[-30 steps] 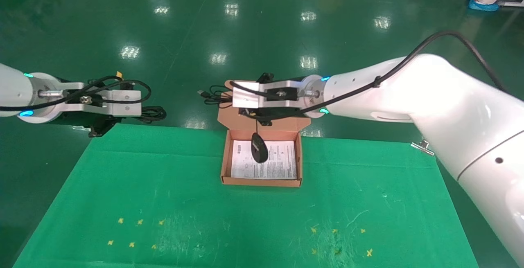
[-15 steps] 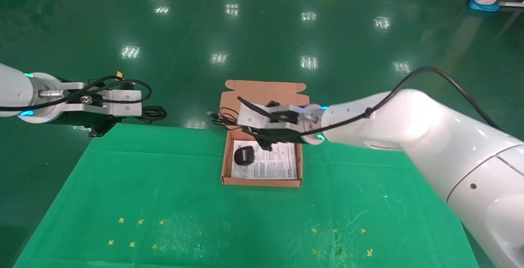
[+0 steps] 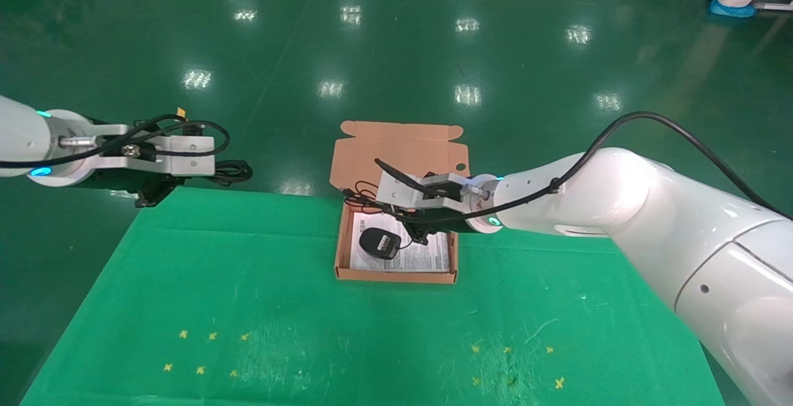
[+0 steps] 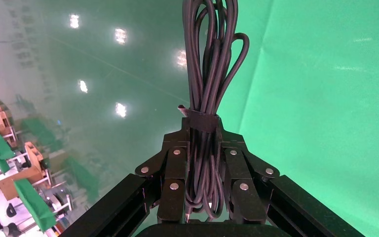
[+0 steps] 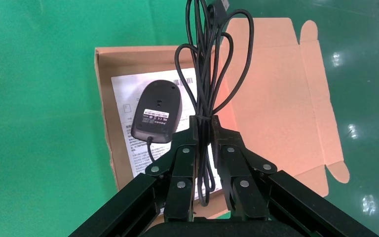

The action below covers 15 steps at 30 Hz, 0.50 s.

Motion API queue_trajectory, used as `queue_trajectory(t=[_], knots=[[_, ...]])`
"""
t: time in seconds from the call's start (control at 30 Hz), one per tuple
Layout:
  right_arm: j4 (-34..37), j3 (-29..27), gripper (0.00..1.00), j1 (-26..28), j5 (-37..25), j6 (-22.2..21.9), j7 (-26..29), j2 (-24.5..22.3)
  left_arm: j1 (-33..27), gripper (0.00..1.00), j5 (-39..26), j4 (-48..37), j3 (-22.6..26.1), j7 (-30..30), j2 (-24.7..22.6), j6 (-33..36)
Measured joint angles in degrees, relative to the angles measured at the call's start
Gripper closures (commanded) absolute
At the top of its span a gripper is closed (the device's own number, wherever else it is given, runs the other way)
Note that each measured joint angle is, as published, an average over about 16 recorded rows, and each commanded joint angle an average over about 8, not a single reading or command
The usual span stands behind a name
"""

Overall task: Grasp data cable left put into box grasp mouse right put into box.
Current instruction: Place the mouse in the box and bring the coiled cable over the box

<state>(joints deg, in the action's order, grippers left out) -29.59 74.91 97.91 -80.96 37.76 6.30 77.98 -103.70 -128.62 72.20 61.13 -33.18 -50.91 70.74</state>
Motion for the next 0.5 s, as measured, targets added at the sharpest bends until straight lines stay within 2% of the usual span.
queue_trajectory(t=[0.27,0.5], knots=[[-1.97,0.74,0.00,0.33,-0.17,0.18,0.72,-1.93,0.87,1.00,1.06,-0.48,0.18,1.14,-1.34,-1.22],[-5.06,1.08,0.00,1.21,-0.81,0.23,1.58,-5.81,2.71,1.00,2.92,-2.79,0.51,4.03,-4.49,-4.66]])
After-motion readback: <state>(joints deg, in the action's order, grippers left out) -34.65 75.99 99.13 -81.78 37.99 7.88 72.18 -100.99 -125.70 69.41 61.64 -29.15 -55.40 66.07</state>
